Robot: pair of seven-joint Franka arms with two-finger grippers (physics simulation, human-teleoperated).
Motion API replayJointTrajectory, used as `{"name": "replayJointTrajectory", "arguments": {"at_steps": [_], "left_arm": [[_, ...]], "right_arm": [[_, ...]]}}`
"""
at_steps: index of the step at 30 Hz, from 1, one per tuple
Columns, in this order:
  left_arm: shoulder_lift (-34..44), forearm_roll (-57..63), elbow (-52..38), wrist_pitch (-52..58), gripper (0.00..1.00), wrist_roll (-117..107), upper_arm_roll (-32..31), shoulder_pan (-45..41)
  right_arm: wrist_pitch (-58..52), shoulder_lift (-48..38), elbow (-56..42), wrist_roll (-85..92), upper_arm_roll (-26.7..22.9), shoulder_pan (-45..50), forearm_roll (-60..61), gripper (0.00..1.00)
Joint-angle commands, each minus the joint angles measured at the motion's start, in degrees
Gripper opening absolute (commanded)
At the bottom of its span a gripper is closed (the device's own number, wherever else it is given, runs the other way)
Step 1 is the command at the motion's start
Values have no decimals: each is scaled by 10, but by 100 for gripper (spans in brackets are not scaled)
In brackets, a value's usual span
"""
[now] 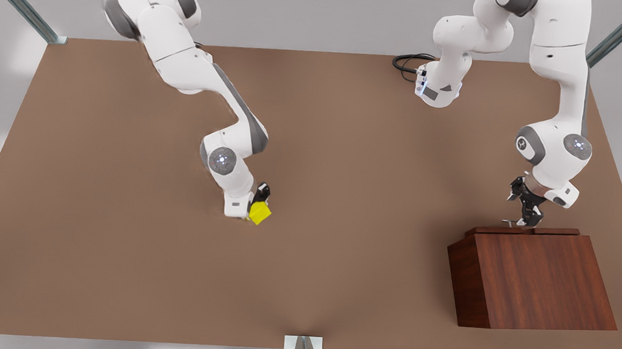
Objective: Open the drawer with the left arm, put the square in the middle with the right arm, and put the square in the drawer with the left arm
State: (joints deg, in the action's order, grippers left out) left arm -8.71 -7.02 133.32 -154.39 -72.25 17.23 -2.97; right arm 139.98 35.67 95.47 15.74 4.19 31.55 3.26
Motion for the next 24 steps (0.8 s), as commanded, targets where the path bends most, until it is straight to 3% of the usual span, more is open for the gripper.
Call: {"name": "replayJointTrajectory", "arguments": {"at_steps": [1, 4, 7, 16, 17, 18, 19, 22, 23, 24], "left_arm": [[4, 0, 3, -1, 100, 0, 0, 0], [22, -1, 28, 1, 100, -1, 1, 0], [37, -1, 45, 1, 100, -1, 6, 0], [90, 1, 102, 1, 100, 0, 32, 0], [96, 1, 110, 1, 100, 0, 35, 0], [103, 1, 116, 2, 100, 0, 36, -1], [115, 1, 128, 2, 100, 0, 37, -1], [133, 1, 145, 3, 100, 0, 38, -2], [146, 2, 154, 3, 100, 1, 39, -2], [173, 2, 166, 19, 100, 3, 39, -3]], "right_arm": [[-1, 13, -18, -3, -2, 9, -3, 54], [1, 98, -141, -96, -10, 116, -19, 54], [0, 175, -250, -120, -55, 199, -19, 54], [8, 181, -261, -161, -39, 241, -19, 56], [8, 182, -262, -161, -39, 243, -19, 59], [7, 182, -262, -161, -39, 242, -19, 69], [9, 190, -269, -160, -43, 238, -19, 61], [35, 218, -296, -161, -50, 221, -41, 74], [39, 221, -296, -164, -50, 221, -41, 96], [39, 221, -292, -164, -50, 220, -41, 100]]}}
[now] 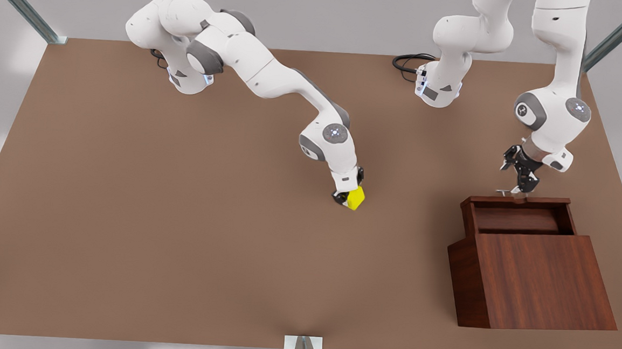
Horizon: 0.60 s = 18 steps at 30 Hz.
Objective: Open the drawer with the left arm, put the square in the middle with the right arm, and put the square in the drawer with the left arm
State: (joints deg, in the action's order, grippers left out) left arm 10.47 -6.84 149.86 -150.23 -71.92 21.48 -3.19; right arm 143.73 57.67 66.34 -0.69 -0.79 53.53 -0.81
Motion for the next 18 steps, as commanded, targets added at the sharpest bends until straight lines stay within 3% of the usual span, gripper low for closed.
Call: {"name": "replayJointTrajectory", "arguments": {"at_steps": [1, 3, 5, 7, 9, 10, 12, 15, 16, 18], "left_arm": [[22, 9, 0, 22, 100, 2, 2, 0], [89, 80, -19, 106, 100, -1, 16, -14], [83, 95, -105, 193, 100, 31, 13, -40], [-32, 95, -250, 245, 100, 163, -23, -87], [-160, 82, -449, 349, 100, 232, -79, -96], [-194, 81, -516, 386, 100, 273, -94, -120], [-214, 82, -534, 391, 100, 387, -148, -131], [-275, 82, -621, 468, 100, 518, -230, -131], [-293, 85, -622, 467, 100, 624, -259, -131], [-328, 87, -636, 464, 100, 713, -302, -135]], "right_arm": [[-1, -1, 1, -5, 0, 0, 1, 100], [-7, -9, 13, -30, 0, 2, -1, 100], [-8, -18, 16, -30, 0, 1, -2, 100], [-9, -81, 85, -64, -10, 4, -2, 100], [-29, -223, 217, -99, -29, -15, -2, 100], [-124, -297, 245, -92, -57, -64, -2, 100], [-288, -376, 243, -96, -83, -190, 6, 100], [-361, -444, 240, -91, -76, -380, 4, 100], [-410, -463, 210, -50, -15, -482, 5, 100], [-441, -499, 198, -13, -29, -497, 4, 100]]}}
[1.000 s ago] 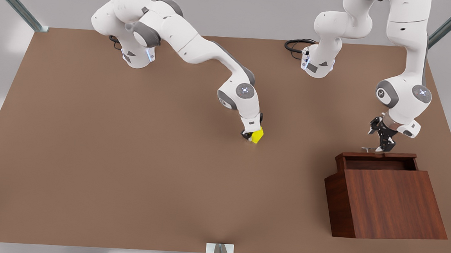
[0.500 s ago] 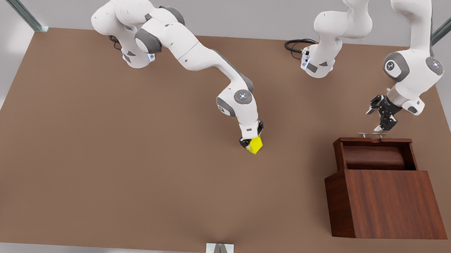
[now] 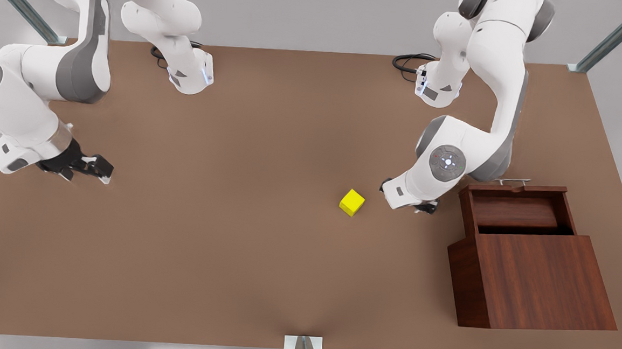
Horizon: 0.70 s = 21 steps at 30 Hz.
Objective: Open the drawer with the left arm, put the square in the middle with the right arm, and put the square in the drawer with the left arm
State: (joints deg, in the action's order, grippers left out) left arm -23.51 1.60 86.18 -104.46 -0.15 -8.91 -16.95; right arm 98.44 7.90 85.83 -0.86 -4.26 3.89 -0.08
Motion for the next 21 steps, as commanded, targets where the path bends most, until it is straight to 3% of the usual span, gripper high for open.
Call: {"name": "replayJointTrajectory", "arguments": {"at_steps": [1, 10, 21], "left_arm": [[-7, 2, 0, -8, 100, 6, -2, 1], [-91, 39, 45, -194, 100, -27, -7, -91], [-66, 72, 217, -340, 100, -39, -5, -101]], "right_arm": [[-2, 0, -1, 3, -1, -1, 1, 100], [6, 24, -23, 3, -6, -19, 13, 100], [7, 28, -26, 2, -5, -19, 13, 100]]}}
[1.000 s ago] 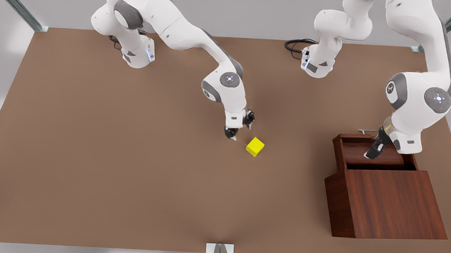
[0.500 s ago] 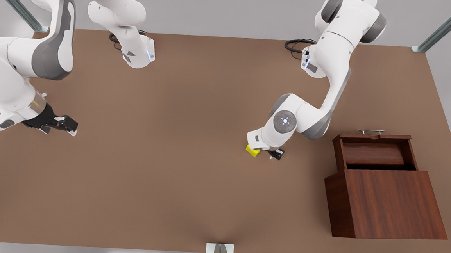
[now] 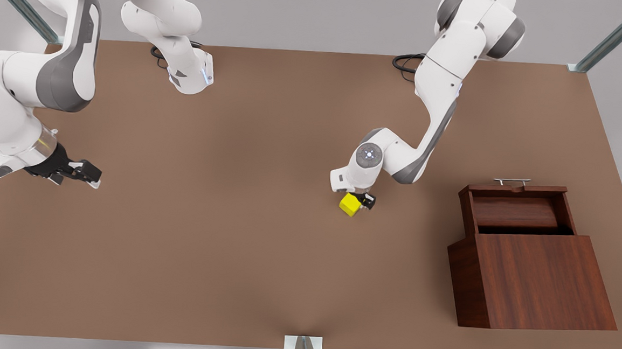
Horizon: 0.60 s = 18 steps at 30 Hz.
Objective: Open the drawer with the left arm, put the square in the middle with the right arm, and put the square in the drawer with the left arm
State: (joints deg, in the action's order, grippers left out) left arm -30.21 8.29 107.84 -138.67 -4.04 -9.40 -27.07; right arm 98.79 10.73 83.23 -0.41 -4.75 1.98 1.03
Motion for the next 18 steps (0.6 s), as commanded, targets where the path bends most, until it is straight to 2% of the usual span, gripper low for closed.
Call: {"name": "replayJointTrajectory", "arguments": {"at_steps": [1, 3, 12, 13, 14, 16, 18], "left_arm": [[-1, 5, 1, -1, 100, 0, 1, 0], [-1, 10, 25, -33, 100, -1, 7, 0], [-34, 21, 26, -44, 100, -13, 11, 0], [-36, 21, 26, -47, 97, -13, 11, 0], [-37, 21, 25, -47, 84, -13, 11, 0], [-38, 21, 25, -48, 73, -14, 11, 0], [-38, 21, 25, -48, 72, -14, 11, 0]], "right_arm": [[-2, 0, 0, 1, 0, 0, -2, 100], [-2, 0, -11, -4, 0, 0, -2, 100], [2, 6, -11, -6, 0, 0, 2, 100], [3, 6, -11, -6, 0, 0, 3, 100], [4, 7, -11, -6, 0, 0, 3, 100], [4, 8, -11, -6, 0, 0, 3, 100], [4, 11, -11, -6, -1, -1, 3, 100]]}}
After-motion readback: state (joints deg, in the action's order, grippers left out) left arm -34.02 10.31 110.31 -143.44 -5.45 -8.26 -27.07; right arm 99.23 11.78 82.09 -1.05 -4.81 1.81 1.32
